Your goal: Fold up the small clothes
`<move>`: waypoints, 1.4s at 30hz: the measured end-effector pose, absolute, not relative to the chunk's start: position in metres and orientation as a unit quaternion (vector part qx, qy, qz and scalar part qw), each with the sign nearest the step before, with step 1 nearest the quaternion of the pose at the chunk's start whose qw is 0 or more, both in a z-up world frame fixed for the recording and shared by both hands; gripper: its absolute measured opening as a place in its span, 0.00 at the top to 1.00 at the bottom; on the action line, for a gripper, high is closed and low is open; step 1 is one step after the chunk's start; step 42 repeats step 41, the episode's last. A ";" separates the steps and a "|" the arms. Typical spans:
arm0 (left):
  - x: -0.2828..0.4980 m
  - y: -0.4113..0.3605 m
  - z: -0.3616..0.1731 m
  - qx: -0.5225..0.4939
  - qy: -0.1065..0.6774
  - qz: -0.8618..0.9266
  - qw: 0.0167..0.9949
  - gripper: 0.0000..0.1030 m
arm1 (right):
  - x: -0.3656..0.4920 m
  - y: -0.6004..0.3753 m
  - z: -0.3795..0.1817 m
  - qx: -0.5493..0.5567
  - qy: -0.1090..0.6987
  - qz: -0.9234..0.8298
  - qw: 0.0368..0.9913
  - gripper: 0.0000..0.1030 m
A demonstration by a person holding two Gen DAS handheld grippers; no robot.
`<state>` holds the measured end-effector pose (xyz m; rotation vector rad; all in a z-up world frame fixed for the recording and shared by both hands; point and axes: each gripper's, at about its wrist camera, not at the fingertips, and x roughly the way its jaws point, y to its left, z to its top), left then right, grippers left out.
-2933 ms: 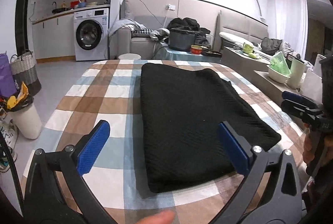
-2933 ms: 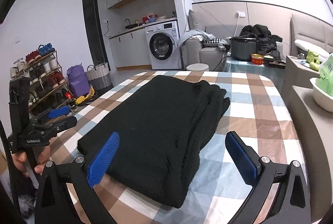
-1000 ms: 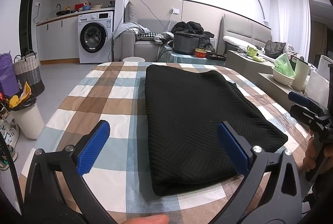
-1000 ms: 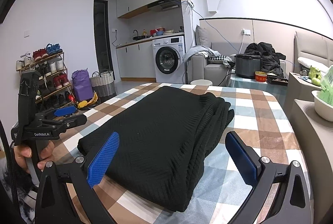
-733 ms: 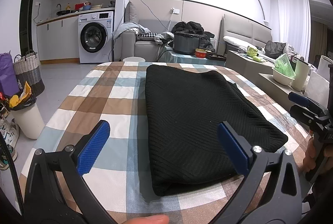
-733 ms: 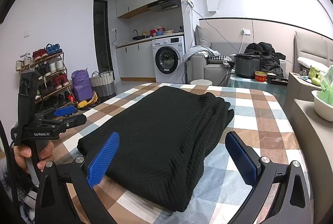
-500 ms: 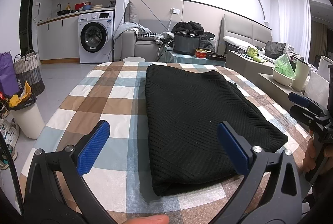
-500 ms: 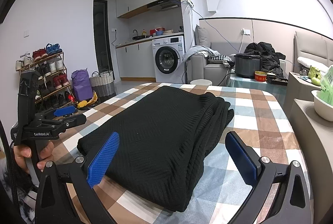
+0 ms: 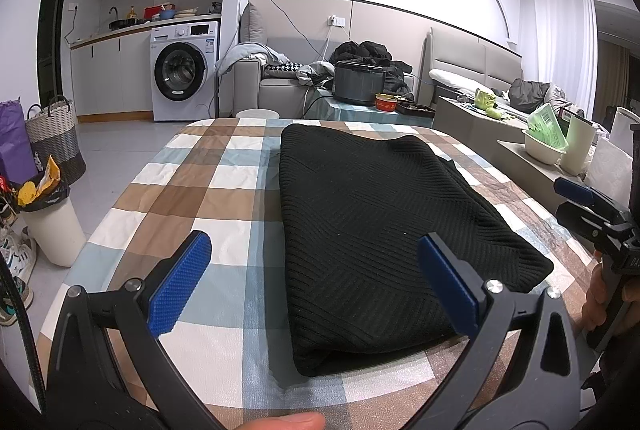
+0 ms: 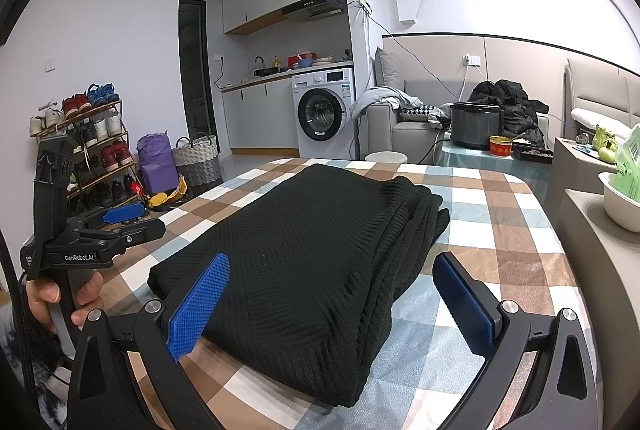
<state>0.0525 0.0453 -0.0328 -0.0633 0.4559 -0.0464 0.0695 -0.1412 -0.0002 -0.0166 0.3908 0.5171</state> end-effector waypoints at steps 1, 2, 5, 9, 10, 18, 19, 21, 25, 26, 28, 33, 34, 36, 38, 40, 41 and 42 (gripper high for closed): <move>0.053 0.045 -0.033 -0.031 0.226 -0.023 0.973 0.00 | 0.070 -0.141 0.000 -0.008 0.192 0.254 0.948 0.00; 0.053 0.045 -0.033 -0.031 0.226 -0.023 0.973 0.00 | 0.070 -0.141 0.000 -0.008 0.192 0.254 0.948 0.00; 0.053 0.045 -0.033 -0.032 0.226 -0.023 0.973 0.00 | 0.070 -0.141 0.000 -0.008 0.192 0.254 0.948 0.00; 0.053 0.046 -0.033 -0.031 0.226 -0.023 0.973 0.00 | 0.069 -0.141 0.000 -0.008 0.192 0.254 0.948 0.00; 0.053 0.046 -0.033 -0.031 0.226 -0.023 0.973 0.00 | 0.069 -0.141 0.000 -0.008 0.192 0.254 0.948 0.00; 0.053 0.046 -0.033 -0.031 0.226 -0.023 0.973 0.00 | 0.069 -0.141 0.000 -0.008 0.192 0.254 0.948 0.00; 0.053 0.046 -0.033 -0.031 0.226 -0.023 0.973 0.00 | 0.069 -0.141 0.000 -0.008 0.193 0.254 0.948 0.00; 0.053 0.046 -0.033 -0.031 0.226 -0.023 0.973 0.00 | 0.069 -0.141 0.000 -0.008 0.192 0.254 0.948 0.00; 0.053 0.046 -0.033 -0.031 0.226 -0.024 0.973 0.00 | 0.069 -0.141 0.000 -0.008 0.192 0.254 0.948 0.00; 0.052 0.046 -0.033 -0.031 0.226 -0.023 0.973 0.00 | 0.069 -0.141 0.000 -0.008 0.193 0.254 0.948 0.00; 0.052 0.046 -0.033 -0.031 0.225 -0.023 0.974 0.00 | 0.069 -0.141 0.001 -0.008 0.193 0.254 0.948 0.00; 0.052 0.046 -0.033 -0.032 0.224 -0.021 0.974 0.00 | 0.069 -0.141 0.001 -0.008 0.193 0.254 0.948 0.00; 0.052 0.046 -0.032 -0.031 0.223 -0.020 0.974 0.00 | 0.069 -0.141 0.001 -0.008 0.193 0.254 0.948 0.00; 0.051 0.045 -0.032 -0.030 0.221 -0.022 0.975 0.00 | 0.069 -0.141 0.001 -0.008 0.193 0.254 0.948 0.00; 0.050 0.044 -0.031 -0.028 0.220 -0.021 0.975 0.00 | 0.069 -0.141 0.001 -0.008 0.193 0.254 0.948 0.00; 0.050 0.043 -0.031 -0.027 0.220 -0.021 0.975 0.00 | 0.069 -0.141 0.001 -0.008 0.193 0.254 0.948 0.00; 0.050 0.043 -0.031 -0.028 0.221 -0.021 0.975 0.00 | 0.069 -0.141 0.001 -0.008 0.193 0.254 0.948 0.00; 0.050 0.043 -0.031 -0.028 0.221 -0.021 0.975 0.00 | 0.069 -0.141 0.001 -0.008 0.193 0.254 0.948 0.00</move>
